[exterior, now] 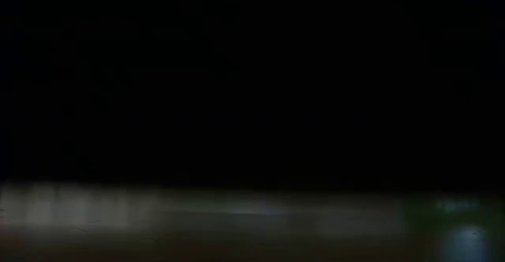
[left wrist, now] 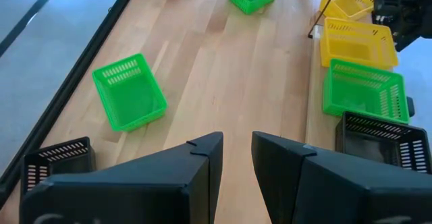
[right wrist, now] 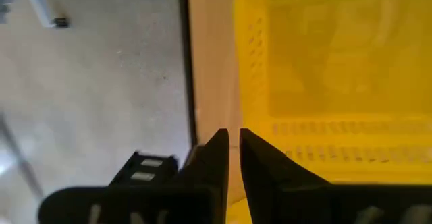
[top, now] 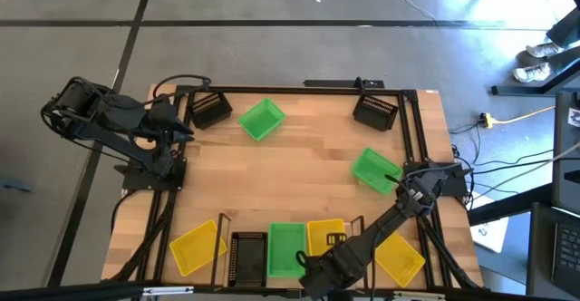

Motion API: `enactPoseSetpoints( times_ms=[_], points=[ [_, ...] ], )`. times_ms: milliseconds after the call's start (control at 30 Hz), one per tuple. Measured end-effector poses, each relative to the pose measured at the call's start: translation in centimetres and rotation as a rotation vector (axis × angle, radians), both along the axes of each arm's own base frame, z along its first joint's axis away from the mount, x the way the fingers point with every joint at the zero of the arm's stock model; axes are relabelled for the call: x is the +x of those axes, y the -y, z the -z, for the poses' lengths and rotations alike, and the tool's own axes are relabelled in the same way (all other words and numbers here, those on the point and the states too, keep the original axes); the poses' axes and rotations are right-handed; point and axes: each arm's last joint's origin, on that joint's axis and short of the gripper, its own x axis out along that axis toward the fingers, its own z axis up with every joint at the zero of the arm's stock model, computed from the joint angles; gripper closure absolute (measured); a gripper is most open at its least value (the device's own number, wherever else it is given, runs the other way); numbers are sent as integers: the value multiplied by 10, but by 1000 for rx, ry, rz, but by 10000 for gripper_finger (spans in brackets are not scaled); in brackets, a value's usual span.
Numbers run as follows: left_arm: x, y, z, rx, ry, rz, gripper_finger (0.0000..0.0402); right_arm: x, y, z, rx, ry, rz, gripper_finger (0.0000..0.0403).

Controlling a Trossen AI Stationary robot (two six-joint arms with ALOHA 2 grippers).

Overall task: Stack baskets on shelf by color
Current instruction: Stack the top right black basket on top of the black basket on the shelf

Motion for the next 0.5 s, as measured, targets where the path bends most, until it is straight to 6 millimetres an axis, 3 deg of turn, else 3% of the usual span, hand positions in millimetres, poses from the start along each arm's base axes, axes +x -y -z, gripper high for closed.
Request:
enactPoseSetpoints(
  times_ms=[200,500],
  points=[
    [0,0,0,-6,4,-20,331,4,13,-19,67,2,102,368],
    [0,-2,0,-55,37,-149,331,-6,54,-76,-78,234,357,368]
  ],
)
